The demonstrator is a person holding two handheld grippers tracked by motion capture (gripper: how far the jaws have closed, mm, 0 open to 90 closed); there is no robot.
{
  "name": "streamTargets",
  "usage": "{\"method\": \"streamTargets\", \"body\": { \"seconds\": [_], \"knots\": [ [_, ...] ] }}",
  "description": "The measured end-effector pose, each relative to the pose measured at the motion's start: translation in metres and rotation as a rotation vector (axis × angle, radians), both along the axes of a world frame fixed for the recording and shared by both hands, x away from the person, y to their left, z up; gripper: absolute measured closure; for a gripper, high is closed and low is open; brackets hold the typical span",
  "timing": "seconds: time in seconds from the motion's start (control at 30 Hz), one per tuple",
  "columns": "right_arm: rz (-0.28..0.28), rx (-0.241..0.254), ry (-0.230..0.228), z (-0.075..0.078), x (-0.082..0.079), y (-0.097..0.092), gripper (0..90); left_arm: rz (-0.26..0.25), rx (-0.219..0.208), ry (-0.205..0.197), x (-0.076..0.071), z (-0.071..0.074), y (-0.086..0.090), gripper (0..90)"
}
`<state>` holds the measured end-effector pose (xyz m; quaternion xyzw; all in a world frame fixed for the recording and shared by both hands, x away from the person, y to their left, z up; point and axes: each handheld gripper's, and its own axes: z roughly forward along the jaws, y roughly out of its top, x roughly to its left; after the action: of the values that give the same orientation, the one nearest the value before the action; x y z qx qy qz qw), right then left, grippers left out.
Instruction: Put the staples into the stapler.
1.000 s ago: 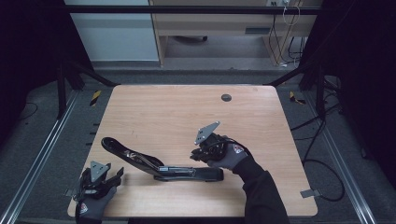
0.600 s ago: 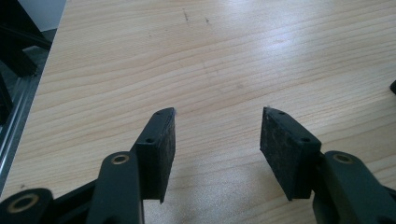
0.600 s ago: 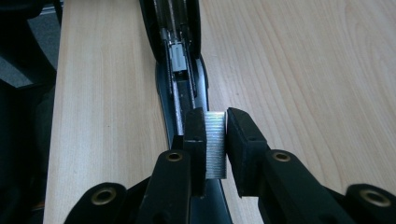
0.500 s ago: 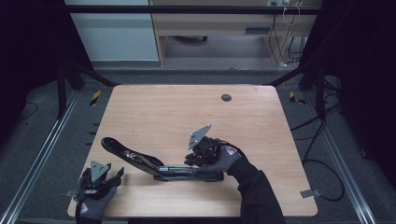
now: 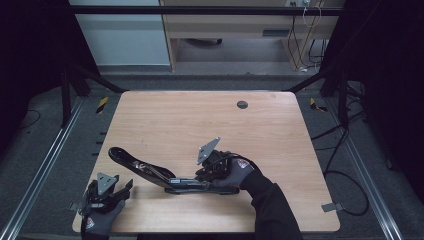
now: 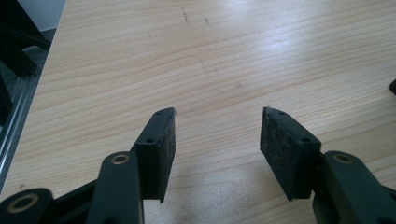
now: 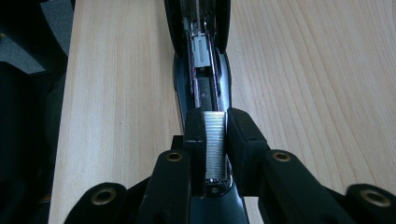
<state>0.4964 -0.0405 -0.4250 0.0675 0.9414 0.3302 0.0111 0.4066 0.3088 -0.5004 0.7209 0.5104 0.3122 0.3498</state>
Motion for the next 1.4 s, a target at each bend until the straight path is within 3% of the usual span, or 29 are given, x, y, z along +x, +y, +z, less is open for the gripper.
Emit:
{"method": "streamTargets", "body": {
  "seconds": [0.47,1.4],
  "knots": [
    [-0.002,-0.039,0.006,-0.008,0.001,0.002,78.3,0.001,0.0,0.001,0.0,0.0,0.0,45.2],
    [0.023,-0.033,0.008,-0.011,0.003,0.003,78.3,0.0,0.002,0.002,0.0,0.0,0.0,45.2]
  ]
}}
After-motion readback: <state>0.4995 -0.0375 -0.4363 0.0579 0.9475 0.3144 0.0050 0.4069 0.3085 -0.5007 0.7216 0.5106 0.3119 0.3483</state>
